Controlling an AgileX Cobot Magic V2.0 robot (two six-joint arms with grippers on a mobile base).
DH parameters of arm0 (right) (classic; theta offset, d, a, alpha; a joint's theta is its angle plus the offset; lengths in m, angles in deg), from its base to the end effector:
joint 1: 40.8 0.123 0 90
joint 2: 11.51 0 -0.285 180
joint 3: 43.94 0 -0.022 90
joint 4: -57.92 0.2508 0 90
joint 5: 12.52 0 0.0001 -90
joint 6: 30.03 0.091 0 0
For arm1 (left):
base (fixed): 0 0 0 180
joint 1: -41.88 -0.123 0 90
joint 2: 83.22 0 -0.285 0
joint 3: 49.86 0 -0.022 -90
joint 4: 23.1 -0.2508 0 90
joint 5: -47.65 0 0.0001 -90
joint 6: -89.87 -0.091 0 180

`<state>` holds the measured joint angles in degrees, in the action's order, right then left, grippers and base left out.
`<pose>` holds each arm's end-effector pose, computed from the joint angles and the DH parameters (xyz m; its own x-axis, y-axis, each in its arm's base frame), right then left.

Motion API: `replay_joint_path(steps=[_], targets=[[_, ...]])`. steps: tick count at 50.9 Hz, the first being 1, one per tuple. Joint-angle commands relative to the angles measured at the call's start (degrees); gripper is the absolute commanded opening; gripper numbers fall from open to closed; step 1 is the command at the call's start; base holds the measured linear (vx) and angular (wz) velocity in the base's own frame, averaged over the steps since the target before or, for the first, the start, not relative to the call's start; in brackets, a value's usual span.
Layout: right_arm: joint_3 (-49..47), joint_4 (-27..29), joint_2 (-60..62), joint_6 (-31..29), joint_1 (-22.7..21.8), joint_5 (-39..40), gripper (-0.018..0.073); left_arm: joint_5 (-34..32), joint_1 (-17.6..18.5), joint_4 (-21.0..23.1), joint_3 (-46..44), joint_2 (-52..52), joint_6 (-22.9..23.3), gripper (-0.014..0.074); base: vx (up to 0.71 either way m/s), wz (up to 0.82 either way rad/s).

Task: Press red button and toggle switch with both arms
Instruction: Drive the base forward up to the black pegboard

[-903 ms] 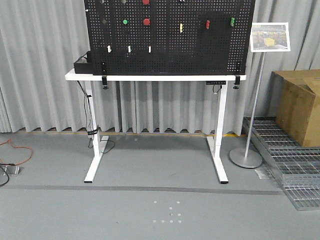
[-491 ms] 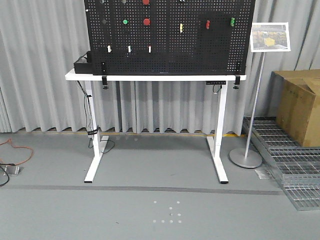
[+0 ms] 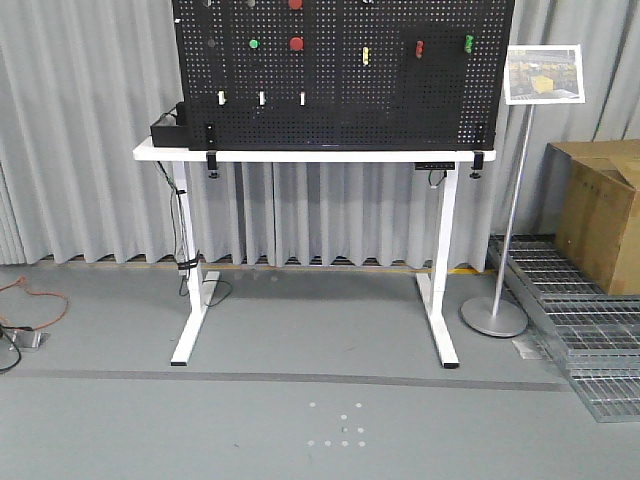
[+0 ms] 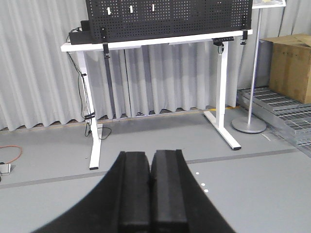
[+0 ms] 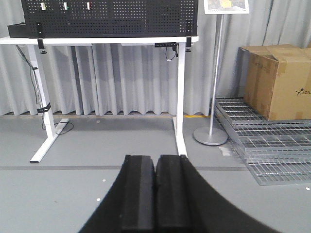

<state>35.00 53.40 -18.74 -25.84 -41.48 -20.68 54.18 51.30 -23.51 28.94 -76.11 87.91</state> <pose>0.0568 -0.0017 0.1906 -0.0752 -0.0041 -0.9972 0.0226 0.9997 -0.0058 0.0559 -0.0092 0.1941 -0.0352 0.0477 -0.9982 0.1645 0.9855 0.0413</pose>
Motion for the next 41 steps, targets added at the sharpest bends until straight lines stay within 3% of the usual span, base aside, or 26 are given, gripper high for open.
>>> replay_joint_path(steps=[1,21,41], targets=[[0.7,-0.9,0.9,-0.3,-0.3,4.5,-0.0003,-4.4,-0.1,0.4,2.0,-0.9,0.0,0.0001,0.01,-0.01],[0.7,-0.9,0.9,-0.3,-0.3,4.5,-0.0003,-4.4,-0.1,0.4,2.0,-0.9,0.0,0.0001,0.11,-0.01],[0.7,-0.9,0.9,-0.3,-0.3,4.5,-0.0003,-4.4,-0.1,0.4,2.0,-0.9,0.0,0.0001,0.37,-0.03]])
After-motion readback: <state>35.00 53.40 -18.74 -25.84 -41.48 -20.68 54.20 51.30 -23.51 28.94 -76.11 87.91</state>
